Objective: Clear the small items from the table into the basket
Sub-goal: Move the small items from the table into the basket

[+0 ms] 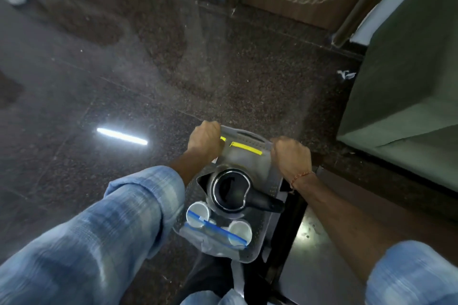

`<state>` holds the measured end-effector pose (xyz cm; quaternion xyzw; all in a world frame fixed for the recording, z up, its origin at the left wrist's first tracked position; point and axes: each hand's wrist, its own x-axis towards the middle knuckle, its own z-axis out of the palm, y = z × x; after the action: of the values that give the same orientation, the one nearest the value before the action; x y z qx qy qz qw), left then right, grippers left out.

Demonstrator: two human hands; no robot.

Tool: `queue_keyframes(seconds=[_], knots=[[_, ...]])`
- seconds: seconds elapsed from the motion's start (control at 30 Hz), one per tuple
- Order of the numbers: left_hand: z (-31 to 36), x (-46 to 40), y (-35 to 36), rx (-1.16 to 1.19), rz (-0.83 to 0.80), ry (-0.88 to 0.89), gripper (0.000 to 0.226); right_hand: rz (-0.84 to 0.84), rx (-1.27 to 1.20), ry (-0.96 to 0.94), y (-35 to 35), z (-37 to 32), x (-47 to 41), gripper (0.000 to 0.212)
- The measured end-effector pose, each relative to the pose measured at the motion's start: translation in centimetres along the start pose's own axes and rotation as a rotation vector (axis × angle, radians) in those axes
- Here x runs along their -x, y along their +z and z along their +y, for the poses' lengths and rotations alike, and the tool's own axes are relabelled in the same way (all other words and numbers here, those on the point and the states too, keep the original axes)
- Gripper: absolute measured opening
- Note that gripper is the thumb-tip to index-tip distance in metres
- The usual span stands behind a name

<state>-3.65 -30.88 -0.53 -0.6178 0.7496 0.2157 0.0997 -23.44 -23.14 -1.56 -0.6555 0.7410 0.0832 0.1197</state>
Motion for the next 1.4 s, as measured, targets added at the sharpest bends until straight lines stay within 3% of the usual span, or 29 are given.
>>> queue_keyframes(seconds=[0.3, 0.6, 0.93, 1.4], knots=[[11.6, 9.8, -3.8, -0.075, 0.192, 0.213, 0.031, 0.162, -0.176, 0.220, -4.6, 12.2, 14.0, 0.024], [23.4, 19.3, 1.0, -0.130, 0.056, 0.508, 0.028, 0.256, -0.340, 0.595, -2.7, 21.9, 30.5, 0.019], [29.4, 27.8, 7.9, -0.066, -0.106, 0.718, 0.023, 0.361, -0.451, 0.967, -0.3, 23.9, 46.4, 0.021], [42.0, 37.3, 15.4, -0.160, -0.168, 0.834, 0.022, 0.427, -0.659, 1.229, 4.1, 32.9, 60.4, 0.024]])
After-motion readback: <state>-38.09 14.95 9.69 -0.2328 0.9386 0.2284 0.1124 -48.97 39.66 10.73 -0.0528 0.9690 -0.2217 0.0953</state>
